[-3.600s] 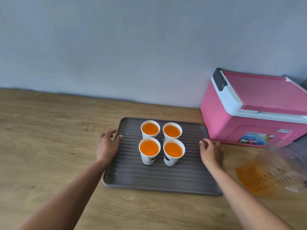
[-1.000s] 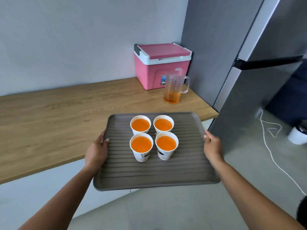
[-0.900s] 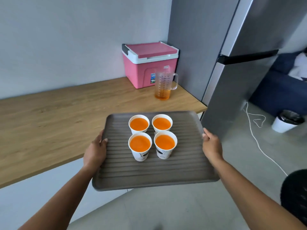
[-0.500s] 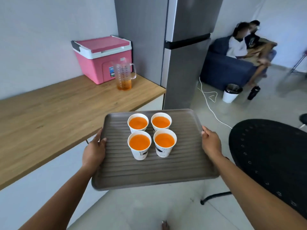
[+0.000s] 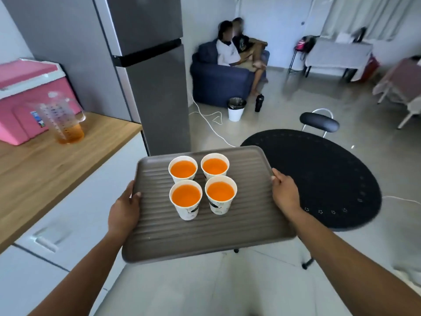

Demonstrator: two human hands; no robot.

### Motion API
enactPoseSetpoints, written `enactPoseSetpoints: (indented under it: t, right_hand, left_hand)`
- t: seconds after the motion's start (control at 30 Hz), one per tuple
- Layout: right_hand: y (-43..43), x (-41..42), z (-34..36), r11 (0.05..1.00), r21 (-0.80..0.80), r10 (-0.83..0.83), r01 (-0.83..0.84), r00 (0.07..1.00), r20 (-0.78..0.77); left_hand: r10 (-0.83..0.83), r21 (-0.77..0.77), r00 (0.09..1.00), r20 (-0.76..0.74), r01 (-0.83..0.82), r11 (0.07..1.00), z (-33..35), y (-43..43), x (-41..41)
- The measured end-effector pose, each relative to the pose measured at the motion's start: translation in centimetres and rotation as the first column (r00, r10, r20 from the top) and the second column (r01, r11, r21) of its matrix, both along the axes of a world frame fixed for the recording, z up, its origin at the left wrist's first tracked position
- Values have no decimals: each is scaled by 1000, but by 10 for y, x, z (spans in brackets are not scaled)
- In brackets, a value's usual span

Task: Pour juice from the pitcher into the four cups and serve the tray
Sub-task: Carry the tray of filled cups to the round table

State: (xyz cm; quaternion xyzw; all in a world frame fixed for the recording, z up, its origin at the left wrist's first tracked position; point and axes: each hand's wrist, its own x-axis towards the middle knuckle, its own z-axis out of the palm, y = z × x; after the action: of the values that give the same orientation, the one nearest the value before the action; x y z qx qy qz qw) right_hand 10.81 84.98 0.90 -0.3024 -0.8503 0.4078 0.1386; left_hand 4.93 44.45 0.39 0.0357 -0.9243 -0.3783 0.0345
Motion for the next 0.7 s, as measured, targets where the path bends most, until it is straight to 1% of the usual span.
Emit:
enactPoseSetpoints:
  t: [0.3, 0.47, 0.57, 0.7]
  right_hand:
    - [133, 45, -6, 981, 14, -195, 195, 981, 18]
    - [202, 60, -12, 965, 40, -260, 259, 965, 27]
    - [251, 62, -18, 952, 42, -305, 304, 952, 32]
    - [302, 62, -26, 942, 50, -333, 332, 943, 12]
  left_hand:
    - [-202, -8, 979, 30, 203, 979, -14, 147, -37]
    - [-281, 21, 960, 7, 281, 959, -20, 226, -52]
    - [-319, 48, 948, 24, 317, 947, -28, 278, -66]
    - [-346, 31, 938, 33, 345, 938, -33, 333, -83]
